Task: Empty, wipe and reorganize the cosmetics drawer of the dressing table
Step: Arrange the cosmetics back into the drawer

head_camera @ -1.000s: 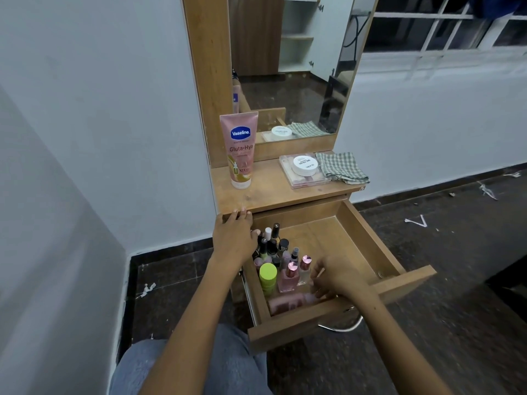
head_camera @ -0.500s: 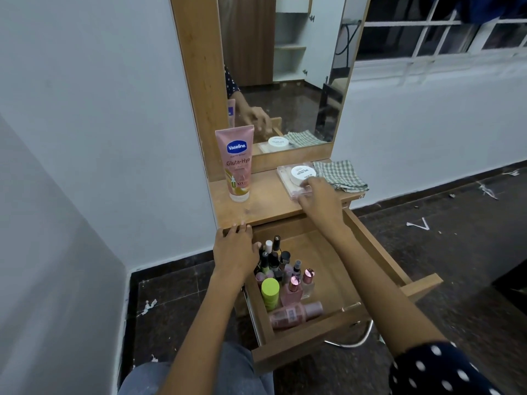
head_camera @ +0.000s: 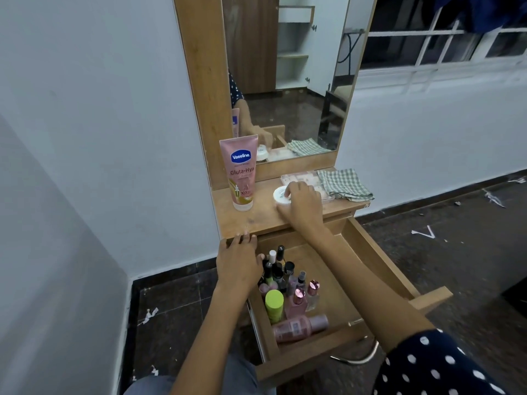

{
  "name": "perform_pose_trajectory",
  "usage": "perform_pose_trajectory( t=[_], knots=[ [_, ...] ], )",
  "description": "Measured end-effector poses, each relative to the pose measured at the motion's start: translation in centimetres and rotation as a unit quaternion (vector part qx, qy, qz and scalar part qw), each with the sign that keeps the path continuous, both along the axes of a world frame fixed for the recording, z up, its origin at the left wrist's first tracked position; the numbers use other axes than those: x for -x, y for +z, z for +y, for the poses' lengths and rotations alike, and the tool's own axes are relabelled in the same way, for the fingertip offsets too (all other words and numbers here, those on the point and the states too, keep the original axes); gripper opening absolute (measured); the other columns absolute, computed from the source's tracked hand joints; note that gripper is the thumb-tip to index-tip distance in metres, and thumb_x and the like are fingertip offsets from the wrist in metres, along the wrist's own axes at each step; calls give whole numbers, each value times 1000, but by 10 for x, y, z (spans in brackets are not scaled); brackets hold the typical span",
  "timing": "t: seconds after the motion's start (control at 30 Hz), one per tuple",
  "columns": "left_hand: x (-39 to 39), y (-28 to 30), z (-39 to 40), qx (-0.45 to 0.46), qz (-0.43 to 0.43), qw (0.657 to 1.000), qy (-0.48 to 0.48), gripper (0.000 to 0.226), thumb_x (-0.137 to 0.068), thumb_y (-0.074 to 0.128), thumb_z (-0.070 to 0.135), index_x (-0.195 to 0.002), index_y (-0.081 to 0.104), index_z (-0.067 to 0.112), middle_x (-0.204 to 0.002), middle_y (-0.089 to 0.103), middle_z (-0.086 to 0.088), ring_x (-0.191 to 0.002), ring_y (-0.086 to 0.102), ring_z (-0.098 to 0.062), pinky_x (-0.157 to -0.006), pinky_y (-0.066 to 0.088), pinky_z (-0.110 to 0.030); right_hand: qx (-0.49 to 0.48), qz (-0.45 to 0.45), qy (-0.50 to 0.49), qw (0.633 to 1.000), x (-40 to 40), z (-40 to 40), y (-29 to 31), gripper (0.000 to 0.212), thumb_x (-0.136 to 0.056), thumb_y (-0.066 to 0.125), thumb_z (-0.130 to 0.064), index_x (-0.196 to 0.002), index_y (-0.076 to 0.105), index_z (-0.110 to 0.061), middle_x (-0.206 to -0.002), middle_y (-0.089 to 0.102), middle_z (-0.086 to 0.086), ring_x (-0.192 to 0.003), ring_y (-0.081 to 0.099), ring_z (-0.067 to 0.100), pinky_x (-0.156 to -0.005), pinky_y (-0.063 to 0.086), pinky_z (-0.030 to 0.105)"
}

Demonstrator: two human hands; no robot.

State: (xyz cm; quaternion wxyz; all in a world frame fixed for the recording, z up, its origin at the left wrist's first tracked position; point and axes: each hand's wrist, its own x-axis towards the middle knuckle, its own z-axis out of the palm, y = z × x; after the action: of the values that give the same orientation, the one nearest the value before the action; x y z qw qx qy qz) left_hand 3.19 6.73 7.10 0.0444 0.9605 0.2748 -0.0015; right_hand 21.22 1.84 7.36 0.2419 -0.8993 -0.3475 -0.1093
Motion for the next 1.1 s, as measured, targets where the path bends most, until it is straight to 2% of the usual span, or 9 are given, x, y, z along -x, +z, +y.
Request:
perform_pose_trajectory(
  t=[0.13,0.23,0.37,0.43,0.53,0.73,0.87,1.0,1.1],
  knots=[
    [1,0,0,-1,-13,1000,0,54,-101,34,35,-150,22,17,-156,23,-2,-145,16,-17,-115,12,-38,4,-21,65,998,17,-8,-16,34,-80,69,-41,-93,56,-13,-97,64,5,-90,57,25,-81,34,34],
    [1,0,1,1,-8,1000,2,54,-101,34,35,-150,20,18,-156,23,-1,-145,16,-17,-115,12,-38,-29,-46,91,994,13,-14,-22,32,-86,63,-44,-92,61,-12,-98,68,3,-92,60,23,-84,36,33],
    [0,0,1,-1,-4,1000,1,54,-101,33,36,-150,19,18,-157,21,-1,-145,15,-18,-115,12,-39,-50,-54,18,997,-17,-33,-24,35,-93,51,-41,-107,63,-12,-120,64,6,-113,57,22,-101,38,43],
    [0,-1,1,-4,-2,1000,1,54,-101,33,36,-151,19,19,-157,21,-1,-145,15,-18,-115,12,-39,-9,-51,1,999,-27,-40,-30,36,-95,48,-41,-112,60,-12,-118,64,5,-112,57,22,-102,37,46],
    [-1,-2,1,0,-5,1000,3,54,-101,33,36,-150,20,19,-156,23,-1,-145,16,-18,-115,11,-39,10,-89,20,996,-26,-46,-38,34,-97,45,-40,-111,58,-12,-115,64,4,-109,58,22,-98,39,42],
    [0,-3,0,-4,-6,1000,4,53,-101,32,36,-150,19,19,-156,23,-1,-145,16,-18,-116,11,-38,17,-129,25,991,-10,-53,-41,34,-91,54,-30,-115,61,-7,-122,64,12,-113,60,25,-98,41,43],
    [0,-2,0,4,-8,1000,8,53,-101,32,36,-150,20,19,-156,23,-1,-145,17,-18,-116,11,-39,32,-151,36,987,1,-68,-46,35,-86,63,-29,-116,61,-11,-125,63,8,-114,60,23,-100,40,44],
    [1,0,1,9,-7,1000,6,53,-101,32,37,-150,20,19,-157,22,-2,-145,16,-17,-116,10,-38,18,-172,34,984,3,-87,-44,34,-85,64,-40,-109,60,-16,-114,66,1,-106,62,20,-98,39,40],
    [1,1,1,10,-1,1000,5,54,-101,32,37,-150,19,20,-157,22,-2,-145,16,-18,-116,10,-39,-33,-108,-22,993,3,-89,-38,56,-76,66,-58,-107,60,-12,-110,62,8,-101,59,25,-91,46,42]
  ],
)
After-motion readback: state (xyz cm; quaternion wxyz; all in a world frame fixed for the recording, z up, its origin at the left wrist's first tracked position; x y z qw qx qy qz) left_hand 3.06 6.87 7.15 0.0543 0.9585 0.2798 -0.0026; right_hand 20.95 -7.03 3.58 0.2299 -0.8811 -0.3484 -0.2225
